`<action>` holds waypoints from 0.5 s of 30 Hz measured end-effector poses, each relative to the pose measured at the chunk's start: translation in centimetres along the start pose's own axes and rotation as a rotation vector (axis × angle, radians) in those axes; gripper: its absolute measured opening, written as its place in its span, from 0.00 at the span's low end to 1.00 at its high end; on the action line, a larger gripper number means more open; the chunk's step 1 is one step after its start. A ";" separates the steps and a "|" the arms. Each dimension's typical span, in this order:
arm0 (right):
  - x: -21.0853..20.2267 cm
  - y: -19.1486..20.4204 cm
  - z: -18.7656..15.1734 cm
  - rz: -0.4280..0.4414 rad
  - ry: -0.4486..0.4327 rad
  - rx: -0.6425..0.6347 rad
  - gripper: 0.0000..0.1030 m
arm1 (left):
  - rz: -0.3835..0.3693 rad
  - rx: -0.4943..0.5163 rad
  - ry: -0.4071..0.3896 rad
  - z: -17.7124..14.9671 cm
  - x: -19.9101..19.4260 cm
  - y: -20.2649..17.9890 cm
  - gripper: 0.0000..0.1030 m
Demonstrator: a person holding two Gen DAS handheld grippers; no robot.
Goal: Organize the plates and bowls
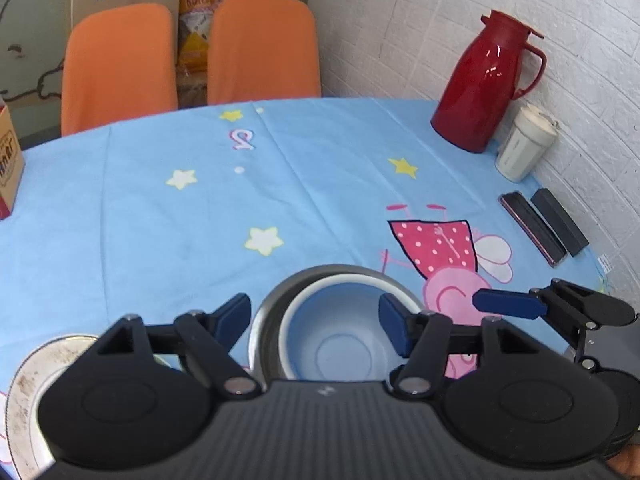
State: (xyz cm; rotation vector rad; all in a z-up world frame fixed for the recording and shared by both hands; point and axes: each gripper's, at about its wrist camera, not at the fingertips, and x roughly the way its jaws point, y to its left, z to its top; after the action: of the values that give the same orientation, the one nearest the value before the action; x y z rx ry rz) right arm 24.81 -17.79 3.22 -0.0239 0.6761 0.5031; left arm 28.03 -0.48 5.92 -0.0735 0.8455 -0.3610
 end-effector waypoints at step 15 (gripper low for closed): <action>-1.4 0.2 -5.0 -0.106 -0.219 0.194 0.85 | 0.123 -0.093 -0.136 -4.0 -1.4 0.4 0.70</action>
State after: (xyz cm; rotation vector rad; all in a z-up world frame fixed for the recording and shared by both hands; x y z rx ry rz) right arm 20.83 -19.08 0.18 0.1747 0.5030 0.3306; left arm 24.35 0.70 4.18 -0.1302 0.7279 -0.1989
